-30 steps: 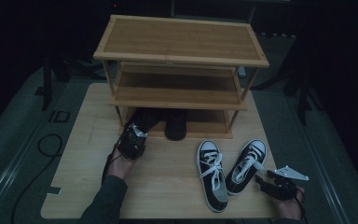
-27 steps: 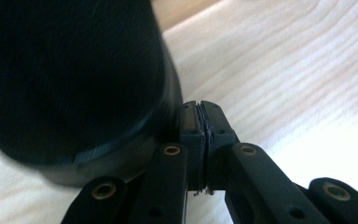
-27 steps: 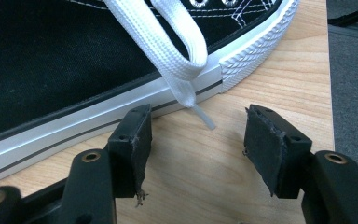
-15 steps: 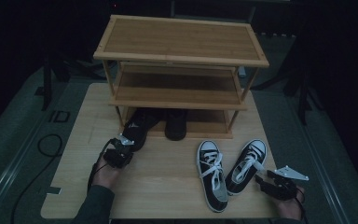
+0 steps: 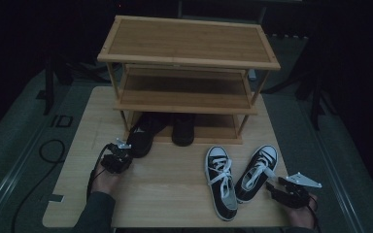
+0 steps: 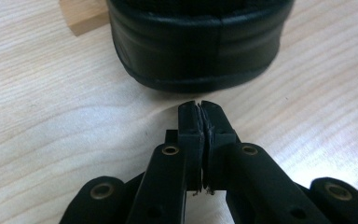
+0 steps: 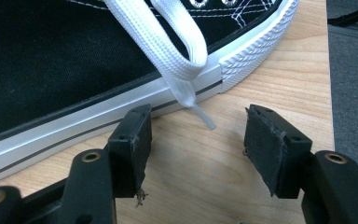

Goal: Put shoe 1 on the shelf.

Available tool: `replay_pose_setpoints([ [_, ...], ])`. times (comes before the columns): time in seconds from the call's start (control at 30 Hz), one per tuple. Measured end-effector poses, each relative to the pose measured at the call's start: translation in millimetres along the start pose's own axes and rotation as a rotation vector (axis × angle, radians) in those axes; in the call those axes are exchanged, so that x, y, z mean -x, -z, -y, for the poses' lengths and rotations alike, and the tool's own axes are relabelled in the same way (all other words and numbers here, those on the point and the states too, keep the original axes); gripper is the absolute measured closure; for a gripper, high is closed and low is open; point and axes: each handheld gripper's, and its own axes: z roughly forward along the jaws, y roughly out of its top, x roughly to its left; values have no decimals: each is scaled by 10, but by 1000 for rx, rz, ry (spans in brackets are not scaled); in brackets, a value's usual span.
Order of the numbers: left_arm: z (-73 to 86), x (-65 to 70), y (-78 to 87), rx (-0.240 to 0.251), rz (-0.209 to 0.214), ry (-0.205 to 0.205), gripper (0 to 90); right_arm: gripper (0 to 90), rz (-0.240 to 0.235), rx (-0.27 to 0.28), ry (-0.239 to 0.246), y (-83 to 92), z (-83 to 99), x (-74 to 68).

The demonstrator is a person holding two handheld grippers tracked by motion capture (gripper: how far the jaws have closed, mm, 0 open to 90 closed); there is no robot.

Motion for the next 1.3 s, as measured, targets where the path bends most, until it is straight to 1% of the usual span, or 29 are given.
replay_pose_setpoints([
  [0.13,-44,1,-35,5,-1,3,880,410,0,0,-1,0,0,1],
  [0.2,-76,-13,-49,0,-13,11,883,409,0,0,0,0,0,0],
  [0.27,-103,-24,-58,5,-10,25,883,409,0,0,-1,0,0,1],
  [0.5,-239,30,-60,23,-5,26,889,409,-1,0,-1,0,-1,2],
  [0.6,-304,65,-75,23,-1,15,889,409,-1,0,-1,0,-1,2],
  [0.73,-398,143,-116,34,6,19,888,409,-1,0,-2,0,-1,2],
  [0.9,-540,292,-195,21,23,-18,888,408,-2,-1,-1,0,-2,3],
  [1.0,-607,371,-265,10,37,-29,889,408,-2,0,-1,0,-2,4],
  [1.17,-672,499,-374,-2,52,-42,897,408,-3,-1,0,0,-2,5],
  [1.27,-716,561,-416,-9,56,-58,896,408,-3,-1,0,0,-2,6],
  [1.3,-724,576,-421,-10,59,-57,897,408,-3,-1,0,-1,-2,6],
])
